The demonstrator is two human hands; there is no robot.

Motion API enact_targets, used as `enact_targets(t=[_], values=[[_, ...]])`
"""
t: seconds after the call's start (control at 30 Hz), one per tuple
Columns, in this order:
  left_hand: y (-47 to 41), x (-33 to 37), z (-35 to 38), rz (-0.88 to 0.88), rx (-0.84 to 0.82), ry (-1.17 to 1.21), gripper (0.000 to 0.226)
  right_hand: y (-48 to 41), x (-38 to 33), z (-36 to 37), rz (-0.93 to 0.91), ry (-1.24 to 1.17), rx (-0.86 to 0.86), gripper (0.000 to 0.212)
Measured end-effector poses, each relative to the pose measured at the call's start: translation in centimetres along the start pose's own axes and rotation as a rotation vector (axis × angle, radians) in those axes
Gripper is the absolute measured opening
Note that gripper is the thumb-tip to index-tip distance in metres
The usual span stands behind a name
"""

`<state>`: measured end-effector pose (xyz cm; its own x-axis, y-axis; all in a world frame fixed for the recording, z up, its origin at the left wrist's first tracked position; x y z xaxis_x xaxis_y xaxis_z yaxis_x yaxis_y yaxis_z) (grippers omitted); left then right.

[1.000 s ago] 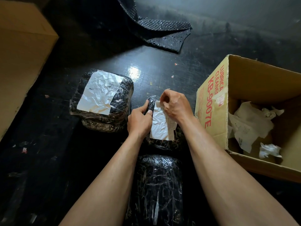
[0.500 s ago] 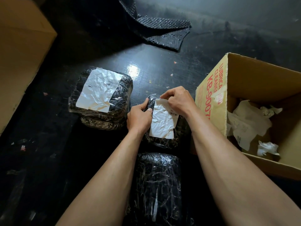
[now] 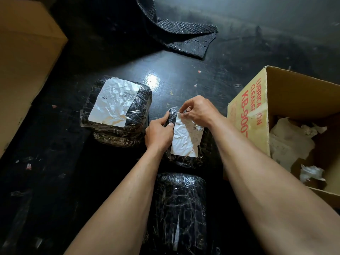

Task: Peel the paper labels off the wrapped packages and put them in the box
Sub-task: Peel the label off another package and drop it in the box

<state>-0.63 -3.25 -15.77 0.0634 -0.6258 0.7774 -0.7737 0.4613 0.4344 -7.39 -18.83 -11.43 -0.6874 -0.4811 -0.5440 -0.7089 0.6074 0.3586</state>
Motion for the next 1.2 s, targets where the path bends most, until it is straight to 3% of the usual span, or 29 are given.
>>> enact_targets(t=[0.13, 0.27, 0.67, 0.77, 0.93, 1.0, 1.2], values=[[0.0, 0.0, 0.0, 0.008, 0.006, -0.005, 0.045, 0.1, -0.3, 0.3, -0.035, 0.077, 0.017, 0.016], [0.0, 0.0, 0.0, 0.011, 0.012, -0.010, 0.045, -0.3, -0.8, 0.6, -0.073, 0.137, -0.006, 0.007], [-0.1, -0.1, 0.1, -0.013, 0.038, 0.001, 0.044, 0.7, 0.6, -0.1, -0.052, -0.061, -0.050, 0.007], [-0.2, -0.1, 0.2, -0.009, 0.042, -0.015, 0.044, 1.3, 0.3, -0.4, -0.085, -0.016, -0.029, 0.005], [-0.3, -0.1, 0.1, -0.018, 0.014, 0.017, 0.047, 2.0, -0.9, -0.4, -0.175, 0.088, -0.087, 0.043], [-0.4, -0.2, 0.2, -0.016, 0.004, 0.032, 0.046, 1.9, -1.3, -0.4, -0.209, 0.161, -0.101, 0.048], [-0.7, -0.4, 0.1, 0.002, -0.043, 0.090, 0.047, 1.8, -1.2, 0.5, -0.290, 0.391, -0.043, 0.012]])
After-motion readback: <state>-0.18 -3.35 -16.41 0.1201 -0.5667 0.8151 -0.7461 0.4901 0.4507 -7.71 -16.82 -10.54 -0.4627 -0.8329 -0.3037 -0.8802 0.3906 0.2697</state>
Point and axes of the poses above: each hand's wrist, its own y-axis away from the middle knuckle, its own z-axis out of the palm, x = y × z, the point moved 3 cm from there along -y, towards the middle knuckle, and after that the axes turned 1 degree about z, right-handed, at the moved point
